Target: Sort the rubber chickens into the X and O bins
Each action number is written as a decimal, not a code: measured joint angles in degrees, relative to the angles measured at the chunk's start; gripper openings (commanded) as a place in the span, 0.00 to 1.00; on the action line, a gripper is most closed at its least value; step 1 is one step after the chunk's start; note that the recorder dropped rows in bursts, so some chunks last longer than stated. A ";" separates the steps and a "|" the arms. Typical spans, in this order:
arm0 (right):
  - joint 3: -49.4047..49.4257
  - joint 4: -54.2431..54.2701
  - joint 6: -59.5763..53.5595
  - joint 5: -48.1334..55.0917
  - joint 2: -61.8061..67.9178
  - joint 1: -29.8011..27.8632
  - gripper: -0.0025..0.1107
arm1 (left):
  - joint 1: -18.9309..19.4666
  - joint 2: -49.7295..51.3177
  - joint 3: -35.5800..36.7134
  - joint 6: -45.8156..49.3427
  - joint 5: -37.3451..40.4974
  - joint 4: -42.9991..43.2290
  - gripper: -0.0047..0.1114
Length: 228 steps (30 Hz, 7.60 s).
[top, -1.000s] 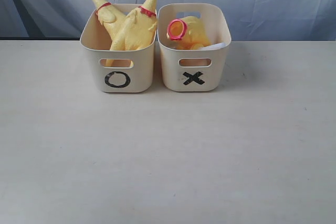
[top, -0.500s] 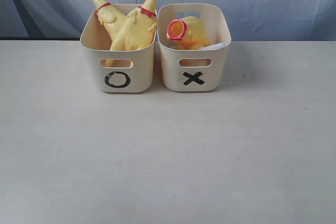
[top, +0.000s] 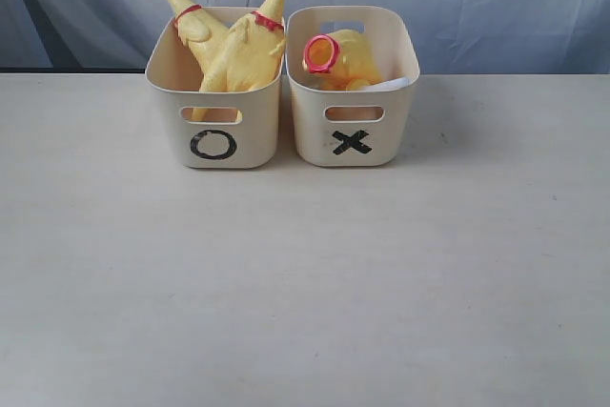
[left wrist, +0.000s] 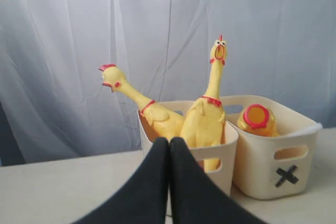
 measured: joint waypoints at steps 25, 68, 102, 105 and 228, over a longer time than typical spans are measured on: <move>0.00 0.08 0.00 0.12 0.00 -0.08 0.02 | 10.63 -11.28 0.00 0.10 -0.33 0.00 0.04; 22.10 2.30 0.00 -66.42 0.16 -0.08 0.02 | 10.63 -11.38 6.85 0.22 -0.76 0.00 0.04; 29.90 6.06 0.00 -63.72 0.05 -0.08 0.02 | 10.63 -11.38 6.85 0.10 -0.46 -65.43 0.04; 29.90 6.27 0.00 -63.72 0.05 -0.08 0.02 | 10.63 -11.38 6.85 0.10 -0.34 -62.11 0.04; 30.01 5.42 0.00 -44.04 0.05 3.36 0.02 | 10.63 -11.38 12.57 99.16 21.86 -90.08 0.04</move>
